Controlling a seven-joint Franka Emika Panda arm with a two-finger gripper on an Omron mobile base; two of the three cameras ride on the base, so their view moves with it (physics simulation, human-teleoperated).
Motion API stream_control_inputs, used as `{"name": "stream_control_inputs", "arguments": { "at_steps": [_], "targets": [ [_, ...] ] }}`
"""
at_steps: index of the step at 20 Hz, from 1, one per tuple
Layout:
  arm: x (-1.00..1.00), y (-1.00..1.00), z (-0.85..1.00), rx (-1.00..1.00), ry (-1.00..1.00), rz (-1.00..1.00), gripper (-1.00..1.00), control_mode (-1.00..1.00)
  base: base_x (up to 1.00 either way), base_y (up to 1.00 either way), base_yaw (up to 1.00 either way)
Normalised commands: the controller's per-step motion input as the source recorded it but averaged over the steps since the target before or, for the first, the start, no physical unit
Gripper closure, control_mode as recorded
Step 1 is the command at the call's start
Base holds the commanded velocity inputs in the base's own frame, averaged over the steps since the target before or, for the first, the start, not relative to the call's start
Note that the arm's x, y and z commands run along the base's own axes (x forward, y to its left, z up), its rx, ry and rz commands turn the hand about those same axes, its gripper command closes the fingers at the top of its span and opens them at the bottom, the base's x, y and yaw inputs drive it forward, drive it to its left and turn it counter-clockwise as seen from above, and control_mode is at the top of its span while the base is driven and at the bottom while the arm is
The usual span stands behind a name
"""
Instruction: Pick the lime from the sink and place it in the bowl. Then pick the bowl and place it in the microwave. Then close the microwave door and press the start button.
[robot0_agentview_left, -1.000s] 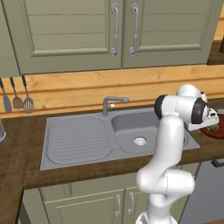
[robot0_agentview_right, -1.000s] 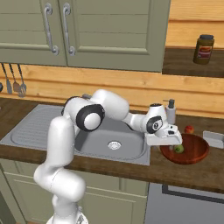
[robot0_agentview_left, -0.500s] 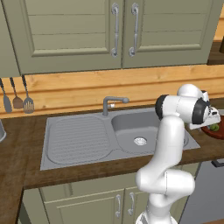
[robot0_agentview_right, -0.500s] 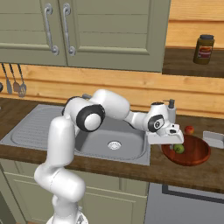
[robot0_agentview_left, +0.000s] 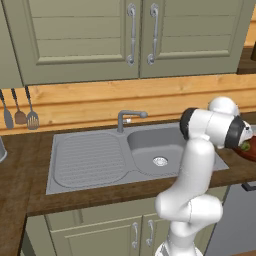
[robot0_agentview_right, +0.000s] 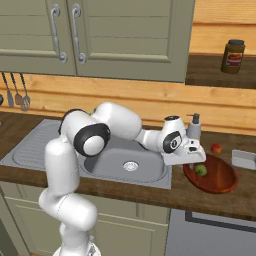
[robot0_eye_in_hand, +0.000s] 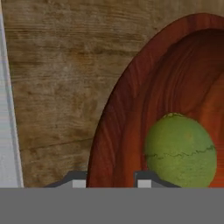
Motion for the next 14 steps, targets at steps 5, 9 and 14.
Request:
{"name": "stream_control_inputs", "arguments": {
  "at_steps": [5,9,14],
  "targets": [
    [-0.12,0.23,0.2,-0.11,0.0,0.22,1.0,-1.0,0.0,0.0,0.0],
    [-0.36,0.02,0.64,-0.07,0.0,0.32,1.0,-1.0,0.0,0.0,0.0],
    [-0.6,0.08,0.65,-0.09,-0.03,0.4,1.0,-1.0,0.0,0.0,0.0]
  ]
}}
